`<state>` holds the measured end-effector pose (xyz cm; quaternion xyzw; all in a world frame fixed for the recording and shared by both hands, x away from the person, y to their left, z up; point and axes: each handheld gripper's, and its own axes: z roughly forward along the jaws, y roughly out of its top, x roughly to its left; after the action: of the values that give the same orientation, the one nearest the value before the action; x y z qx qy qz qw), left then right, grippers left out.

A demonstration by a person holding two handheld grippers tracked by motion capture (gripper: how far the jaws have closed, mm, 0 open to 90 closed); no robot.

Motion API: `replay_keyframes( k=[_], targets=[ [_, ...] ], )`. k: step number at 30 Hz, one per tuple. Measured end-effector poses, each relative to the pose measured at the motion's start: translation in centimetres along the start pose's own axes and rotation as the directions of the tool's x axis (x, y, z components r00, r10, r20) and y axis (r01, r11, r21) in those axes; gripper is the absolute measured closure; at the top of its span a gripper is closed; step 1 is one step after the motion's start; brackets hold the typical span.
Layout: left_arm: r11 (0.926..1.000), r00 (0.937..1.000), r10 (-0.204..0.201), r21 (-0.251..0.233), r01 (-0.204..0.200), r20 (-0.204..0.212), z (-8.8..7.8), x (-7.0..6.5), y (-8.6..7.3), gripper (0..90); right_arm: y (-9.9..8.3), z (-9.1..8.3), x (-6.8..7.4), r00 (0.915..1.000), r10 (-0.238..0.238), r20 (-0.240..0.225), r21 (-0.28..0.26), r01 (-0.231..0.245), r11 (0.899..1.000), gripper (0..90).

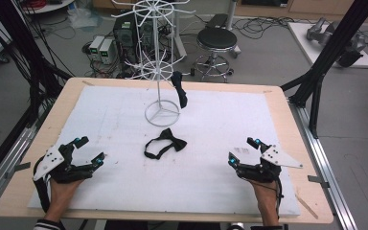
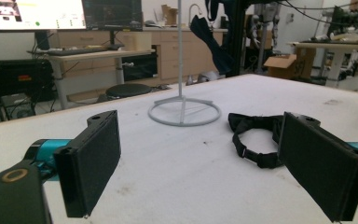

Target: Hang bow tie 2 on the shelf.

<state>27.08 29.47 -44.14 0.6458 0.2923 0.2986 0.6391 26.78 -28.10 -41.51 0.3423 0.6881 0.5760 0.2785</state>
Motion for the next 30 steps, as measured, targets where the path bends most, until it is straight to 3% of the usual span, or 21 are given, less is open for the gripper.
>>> replay_keyframes(
  k=[5,10,16,27,30],
  targets=[
    [0.9986,0.9984,0.031,0.041,-0.033,0.046,0.9,0.4,1.7,13.0,-0.1,0.0,-0.1,0.9999,-0.004,-0.013,0.002,0.004,1.0,11.7],
    [0.99,0.9899,0.095,0.094,-0.105,0.105,2.1,0.1,3.5,13.0,-0.7,-0.3,0.0,0.9993,0.002,-0.036,-0.017,-0.002,1.0,11.8],
    [0.9798,0.9744,0.143,0.114,-0.164,0.173,3.9,-0.7,5.6,13.0,-1.4,-0.6,-0.2,0.9994,0.003,-0.035,-0.01,-0.003,1.0,11.7],
    [0.9642,0.9412,0.141,0.173,-0.201,0.307,7.2,-1.3,7.5,13.0,-2.1,-0.7,-0.4,0.9989,0.035,-0.032,-0.031,-0.036,0.999,11.8],
    [0.9539,0.9314,0.144,0.204,-0.221,0.334,8.1,-1.3,7.7,13.0,-2.1,-0.7,-0.4,0.9988,0.039,-0.029,-0.036,-0.04,0.999,11.7]
  ],
)
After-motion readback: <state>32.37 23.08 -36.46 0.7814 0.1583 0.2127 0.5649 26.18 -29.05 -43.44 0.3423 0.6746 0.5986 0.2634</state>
